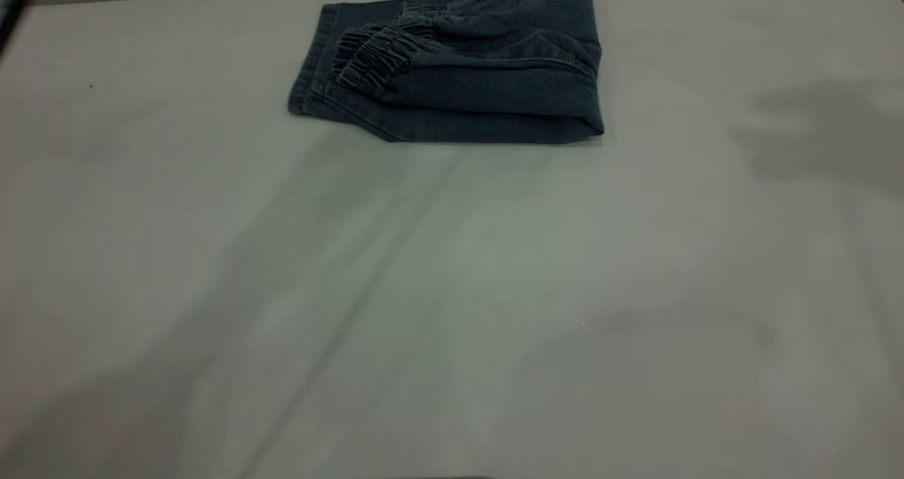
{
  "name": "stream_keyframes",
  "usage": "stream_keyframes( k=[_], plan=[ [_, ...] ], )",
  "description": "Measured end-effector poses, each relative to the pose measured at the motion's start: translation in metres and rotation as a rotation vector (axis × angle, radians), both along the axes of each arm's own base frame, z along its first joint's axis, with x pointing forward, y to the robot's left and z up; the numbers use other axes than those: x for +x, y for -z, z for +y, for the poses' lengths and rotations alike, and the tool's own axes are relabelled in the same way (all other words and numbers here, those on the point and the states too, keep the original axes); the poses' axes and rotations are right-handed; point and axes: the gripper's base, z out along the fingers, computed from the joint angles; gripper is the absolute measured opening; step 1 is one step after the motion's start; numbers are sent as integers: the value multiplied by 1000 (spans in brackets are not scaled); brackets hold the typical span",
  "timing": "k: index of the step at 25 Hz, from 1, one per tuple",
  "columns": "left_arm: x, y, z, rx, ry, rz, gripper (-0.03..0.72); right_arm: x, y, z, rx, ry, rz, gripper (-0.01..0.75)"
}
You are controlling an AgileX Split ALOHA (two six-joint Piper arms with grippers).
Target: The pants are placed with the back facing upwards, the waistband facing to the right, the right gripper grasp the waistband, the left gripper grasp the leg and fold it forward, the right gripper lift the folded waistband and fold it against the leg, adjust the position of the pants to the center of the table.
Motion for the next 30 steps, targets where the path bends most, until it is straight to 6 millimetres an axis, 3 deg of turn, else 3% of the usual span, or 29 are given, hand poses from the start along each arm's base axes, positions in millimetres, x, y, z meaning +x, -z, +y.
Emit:
stream_keyframes(
  k=[5,9,16,20,30],
  plan=[
    [-56,-30,31,-22,-33,28,516,-71,-8,1,-4,3,-9,594],
    [-109,-31,57,-32,-31,91,516,-124,-2,2,-18,-2,-18,594],
    [-200,-9,96,-106,7,211,516,-201,17,2,-35,1,-68,594],
    [-242,6,119,-114,12,221,516,-238,28,3,-36,15,-151,594],
    [-320,52,167,-74,17,157,516,-304,88,-2,-111,43,-232,594]
  ],
)
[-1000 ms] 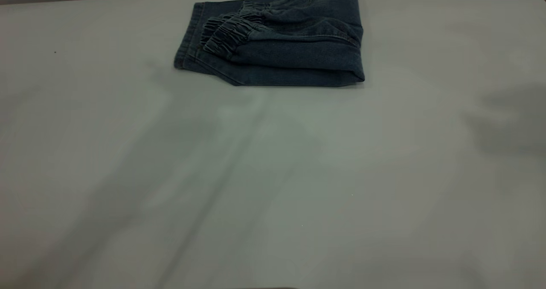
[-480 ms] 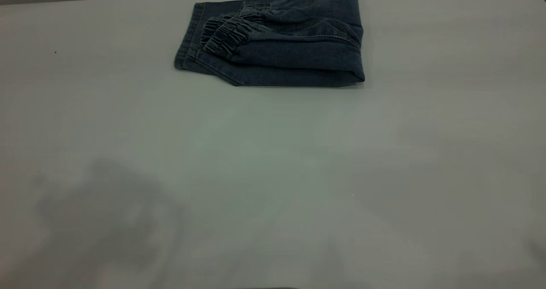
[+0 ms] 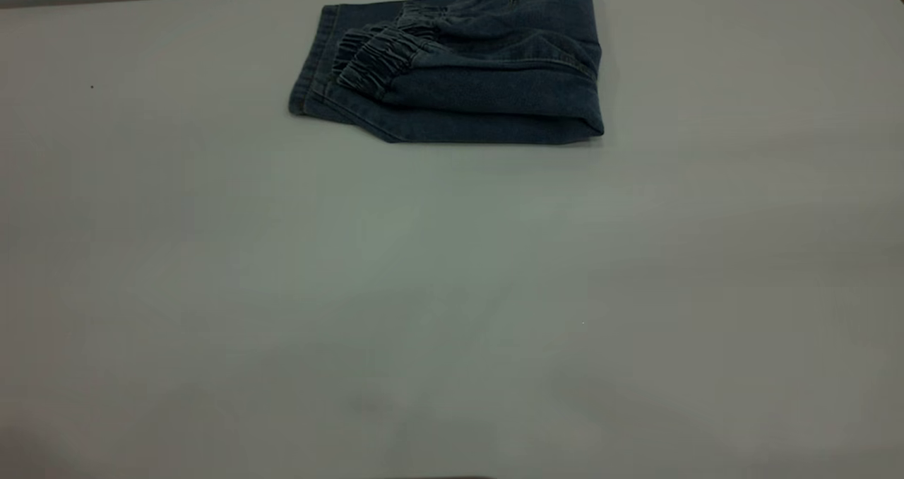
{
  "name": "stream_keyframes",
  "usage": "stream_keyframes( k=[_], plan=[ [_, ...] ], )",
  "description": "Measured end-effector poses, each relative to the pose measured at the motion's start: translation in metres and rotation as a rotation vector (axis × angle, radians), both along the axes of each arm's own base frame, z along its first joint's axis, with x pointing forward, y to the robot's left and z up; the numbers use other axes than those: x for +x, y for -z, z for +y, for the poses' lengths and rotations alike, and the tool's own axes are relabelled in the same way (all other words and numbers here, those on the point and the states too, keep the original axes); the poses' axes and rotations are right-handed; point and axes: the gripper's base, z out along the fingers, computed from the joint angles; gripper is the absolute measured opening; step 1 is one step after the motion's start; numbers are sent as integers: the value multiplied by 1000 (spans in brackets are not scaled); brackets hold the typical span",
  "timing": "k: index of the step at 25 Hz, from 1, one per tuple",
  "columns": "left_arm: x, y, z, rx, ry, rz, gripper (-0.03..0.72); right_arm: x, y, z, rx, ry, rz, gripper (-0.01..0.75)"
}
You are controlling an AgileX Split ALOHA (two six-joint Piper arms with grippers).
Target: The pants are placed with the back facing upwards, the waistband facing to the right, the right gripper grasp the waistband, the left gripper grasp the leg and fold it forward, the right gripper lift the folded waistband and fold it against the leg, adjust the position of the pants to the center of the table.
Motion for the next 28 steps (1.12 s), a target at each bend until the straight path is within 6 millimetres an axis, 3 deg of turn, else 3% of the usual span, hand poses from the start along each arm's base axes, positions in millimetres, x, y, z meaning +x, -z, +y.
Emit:
stream_keyframes(
  k=[8,17,28],
  plan=[
    [-35,40,21,4,-6,-33,516,-24,52,-10,-107,67,-84,594],
    [-38,77,22,-29,4,-89,516,-35,54,-11,-100,97,-186,594],
    [-40,78,17,-106,17,-72,516,-39,54,-11,-98,103,-214,594]
  ],
)
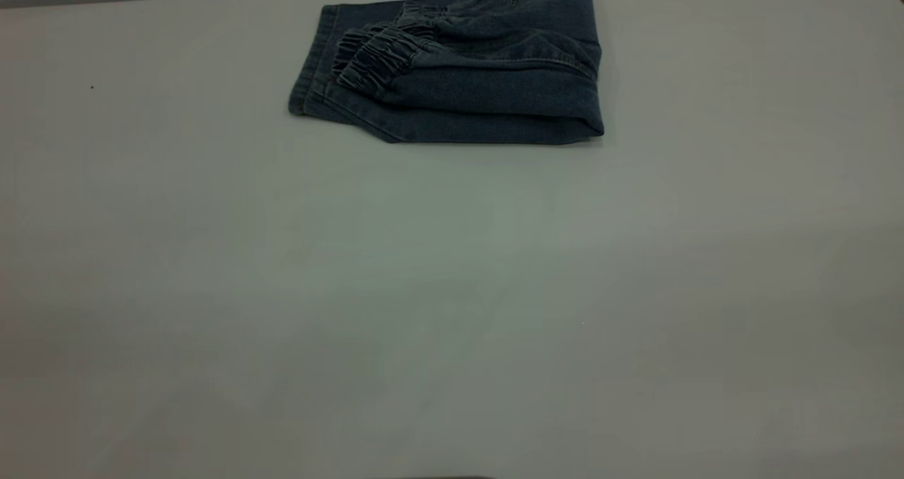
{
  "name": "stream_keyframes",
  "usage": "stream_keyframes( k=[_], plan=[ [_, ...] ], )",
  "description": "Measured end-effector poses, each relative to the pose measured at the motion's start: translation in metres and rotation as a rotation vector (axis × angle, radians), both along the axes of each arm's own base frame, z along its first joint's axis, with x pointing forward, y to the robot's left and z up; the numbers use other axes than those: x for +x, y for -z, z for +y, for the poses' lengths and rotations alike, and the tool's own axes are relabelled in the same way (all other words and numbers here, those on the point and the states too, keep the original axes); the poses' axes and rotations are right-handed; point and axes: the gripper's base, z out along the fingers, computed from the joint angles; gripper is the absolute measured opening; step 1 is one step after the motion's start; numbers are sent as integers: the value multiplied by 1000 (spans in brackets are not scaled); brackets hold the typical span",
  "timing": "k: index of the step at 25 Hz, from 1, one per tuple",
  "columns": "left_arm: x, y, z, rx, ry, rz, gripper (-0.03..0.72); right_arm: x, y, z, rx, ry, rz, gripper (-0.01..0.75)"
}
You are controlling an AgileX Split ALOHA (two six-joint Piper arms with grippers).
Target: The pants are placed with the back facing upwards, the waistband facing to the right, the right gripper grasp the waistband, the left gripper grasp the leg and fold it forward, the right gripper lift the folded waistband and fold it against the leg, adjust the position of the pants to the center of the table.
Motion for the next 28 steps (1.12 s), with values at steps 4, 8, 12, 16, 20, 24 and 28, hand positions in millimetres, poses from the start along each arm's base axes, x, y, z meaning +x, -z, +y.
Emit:
stream_keyframes(
  k=[4,8,12,16,20,24,28],
  plan=[
    [-7,7,4,45,-10,106,516,0,0,0,0,0,0,594],
    [-9,10,5,38,-11,103,516,0,0,0,1,0,0,594],
    [-13,9,6,19,-10,79,516,0,0,0,3,2,0,594],
    [-16,8,8,6,-10,56,516,0,0,0,3,2,0,594],
    [-17,8,9,2,-9,49,516,0,0,0,4,3,0,594],
    [-17,8,9,1,-11,50,516,0,0,0,4,3,0,594],
    [-17,8,10,-4,-38,44,516,0,0,0,5,3,0,594]
  ],
)
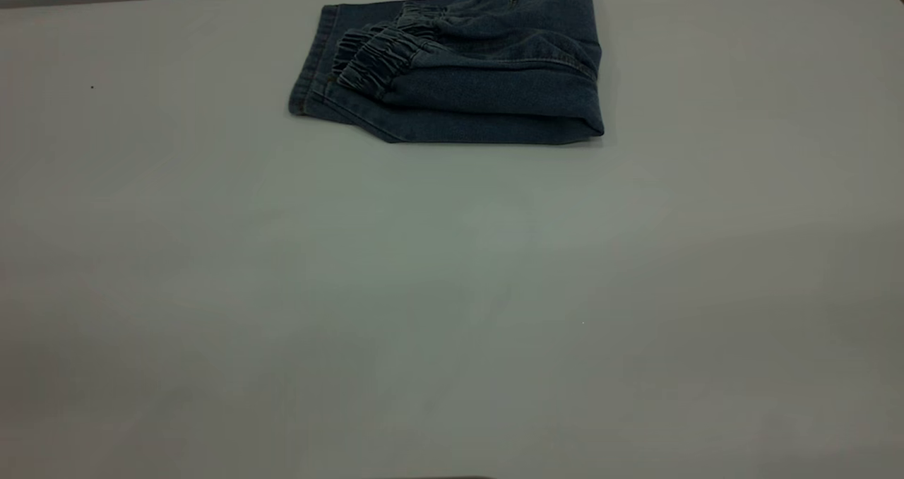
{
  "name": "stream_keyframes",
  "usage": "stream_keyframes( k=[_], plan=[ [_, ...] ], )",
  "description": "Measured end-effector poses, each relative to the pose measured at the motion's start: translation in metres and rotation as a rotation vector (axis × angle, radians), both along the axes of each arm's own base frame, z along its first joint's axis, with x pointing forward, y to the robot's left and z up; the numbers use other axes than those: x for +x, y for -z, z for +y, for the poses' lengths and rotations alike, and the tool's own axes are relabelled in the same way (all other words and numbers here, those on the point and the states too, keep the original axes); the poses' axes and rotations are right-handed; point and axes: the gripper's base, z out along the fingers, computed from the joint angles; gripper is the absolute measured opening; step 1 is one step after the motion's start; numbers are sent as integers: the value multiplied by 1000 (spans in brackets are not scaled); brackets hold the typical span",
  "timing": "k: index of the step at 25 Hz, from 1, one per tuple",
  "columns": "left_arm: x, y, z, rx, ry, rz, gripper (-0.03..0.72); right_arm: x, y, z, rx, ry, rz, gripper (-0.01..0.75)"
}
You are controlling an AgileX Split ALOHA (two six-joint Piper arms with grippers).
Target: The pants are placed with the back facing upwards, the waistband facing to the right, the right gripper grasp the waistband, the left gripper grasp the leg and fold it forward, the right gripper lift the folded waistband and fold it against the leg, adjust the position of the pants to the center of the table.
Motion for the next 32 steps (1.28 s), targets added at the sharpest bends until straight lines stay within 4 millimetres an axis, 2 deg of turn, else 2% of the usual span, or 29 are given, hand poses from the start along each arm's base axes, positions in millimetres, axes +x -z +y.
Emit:
stream_keyframes(
  k=[6,10,15,32],
  plan=[
    [-12,-3,13,-31,-329,-97,516,0,0,0,1,1,0,594],
    [-27,-4,16,-52,-445,-201,516,0,0,0,1,1,0,594],
    [-40,-3,16,-69,-469,-279,516,0,0,0,2,22,0,594],
    [-41,-3,16,-68,-468,-279,516,0,0,1,12,29,0,594]
  ],
)
